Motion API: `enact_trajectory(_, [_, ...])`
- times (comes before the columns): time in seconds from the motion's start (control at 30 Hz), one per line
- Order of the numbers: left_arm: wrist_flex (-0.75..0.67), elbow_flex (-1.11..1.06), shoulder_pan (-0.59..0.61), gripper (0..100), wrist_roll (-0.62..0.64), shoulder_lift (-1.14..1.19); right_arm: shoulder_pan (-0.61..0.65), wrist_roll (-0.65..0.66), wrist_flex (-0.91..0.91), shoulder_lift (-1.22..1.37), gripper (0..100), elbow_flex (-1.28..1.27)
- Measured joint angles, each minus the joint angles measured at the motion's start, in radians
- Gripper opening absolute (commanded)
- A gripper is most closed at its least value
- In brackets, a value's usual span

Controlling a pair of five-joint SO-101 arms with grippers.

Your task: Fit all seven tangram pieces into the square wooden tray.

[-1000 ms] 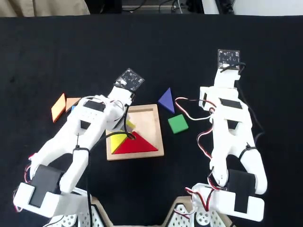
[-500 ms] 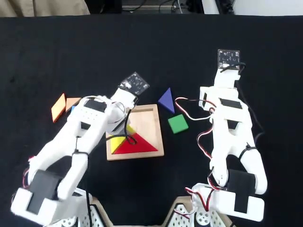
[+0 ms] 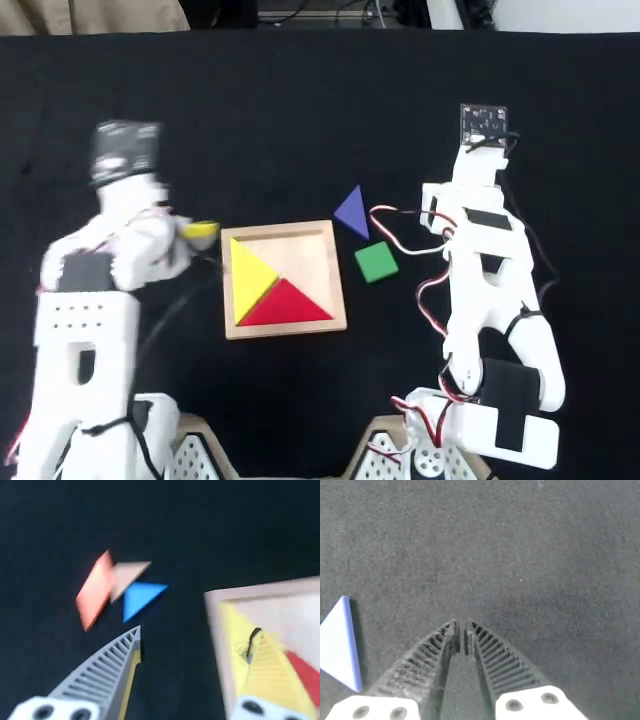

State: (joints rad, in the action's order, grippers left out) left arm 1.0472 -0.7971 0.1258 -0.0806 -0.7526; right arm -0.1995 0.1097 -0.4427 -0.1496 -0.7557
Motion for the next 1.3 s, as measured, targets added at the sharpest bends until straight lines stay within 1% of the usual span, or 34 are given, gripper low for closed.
enact_trajectory(0.07, [0.011, -0.035, 0.121, 33, 0.031, -0.003, 0.000, 0.000, 0.000, 0.000, 3.2, 0.000])
enact_trajectory(0.17, [0.011, -0.064, 0.293, 33, 0.043, 0.005, 0.000, 0.000, 0.000, 0.000, 3.2, 0.000])
enact_trajectory(0.23, [0.011, -0.078, 0.351, 33, 0.043, 0.023, 0.000, 0.000, 0.000, 0.000, 3.2, 0.000])
enact_trajectory(0.3, [0.011, -0.080, 0.362, 33, -0.003, 0.048, 0.000, 0.000, 0.000, 0.000, 3.2, 0.000])
enact_trajectory(0.43, [-0.017, -0.038, 0.364, 33, -0.157, 0.112, 0.000, 0.000, 0.000, 0.000, 3.2, -0.017])
enact_trajectory(0.53, [-0.020, 0.080, 0.364, 33, -0.308, 0.213, 0.000, 0.000, 0.000, 0.000, 3.2, -0.017])
enact_trajectory(0.63, [-0.020, 0.221, 0.364, 33, -0.463, 0.367, 0.000, 0.000, 0.000, 0.000, 3.2, -0.017])
enact_trajectory(0.8, [-0.020, 0.454, 0.382, 33, -0.618, 0.657, 0.000, 0.000, 0.000, 0.000, 3.2, -0.017])
enact_trajectory(0.93, [-0.021, 0.586, 0.382, 33, -0.756, 0.839, 0.000, 0.000, 0.000, 0.000, 3.2, -0.017])
enact_trajectory(1.07, [-0.021, 0.686, 0.373, 33, -0.838, 0.971, 0.000, 0.000, 0.000, 0.000, 3.2, -0.017])
enact_trajectory(1.2, [-0.021, 0.732, 0.351, 33, -0.859, 1.045, 0.000, 0.000, 0.000, 0.000, 3.2, -0.017])
enact_trajectory(1.3, [-0.021, 0.735, 0.336, 33, -0.861, 1.053, 0.000, 0.000, 0.000, 0.000, 3.2, -0.017])
